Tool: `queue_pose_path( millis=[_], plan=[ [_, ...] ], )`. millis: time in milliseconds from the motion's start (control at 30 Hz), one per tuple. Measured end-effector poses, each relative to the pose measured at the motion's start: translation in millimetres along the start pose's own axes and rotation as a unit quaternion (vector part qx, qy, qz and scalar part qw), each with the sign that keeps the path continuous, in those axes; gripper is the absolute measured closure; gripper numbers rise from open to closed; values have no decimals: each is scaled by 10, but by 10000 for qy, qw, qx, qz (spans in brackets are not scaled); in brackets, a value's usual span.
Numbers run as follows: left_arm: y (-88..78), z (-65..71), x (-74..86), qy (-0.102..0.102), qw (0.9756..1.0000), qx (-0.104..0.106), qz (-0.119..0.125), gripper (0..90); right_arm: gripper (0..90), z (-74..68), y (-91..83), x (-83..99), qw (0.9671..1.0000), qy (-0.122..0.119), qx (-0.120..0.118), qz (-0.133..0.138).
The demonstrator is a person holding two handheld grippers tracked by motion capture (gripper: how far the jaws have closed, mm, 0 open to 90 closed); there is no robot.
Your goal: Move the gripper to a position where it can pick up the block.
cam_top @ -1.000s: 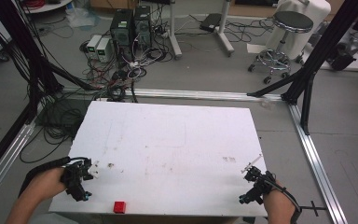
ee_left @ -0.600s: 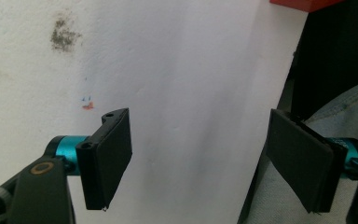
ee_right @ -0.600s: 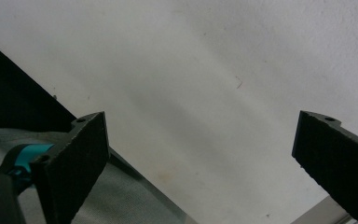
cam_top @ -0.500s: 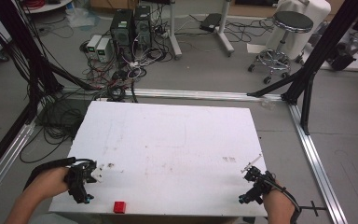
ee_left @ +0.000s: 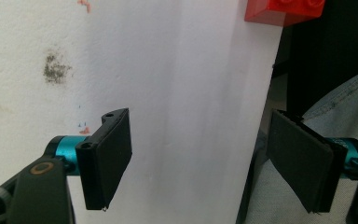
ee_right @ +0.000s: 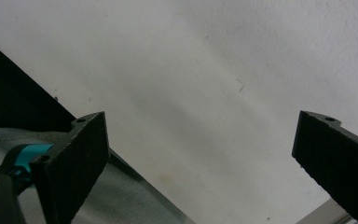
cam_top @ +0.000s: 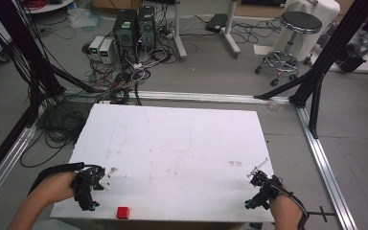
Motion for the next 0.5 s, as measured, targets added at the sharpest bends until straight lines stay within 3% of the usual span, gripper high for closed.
queue_pose_path(
  millis=[67, 500],
  plan=[
    [6, 25, -39, 101, 9999, 7, -53, 231, 32, -3, 2, -4, 10000, -5, 4, -8],
    [150, 151, -174, 290, 9993, 74, -240, 231, 32, -15, 10, -17, 10000, -28, -33, -10]
  ],
)
Point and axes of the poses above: each handheld gripper's, and its own axes: y roughly forward along the jaws, x roughly out of its underside, z roughly to its right, the point moved 5 cm from there along y, roughly forward along the jaws, and after that the axes turned 12 degrees about z, right-handed, at the moved point
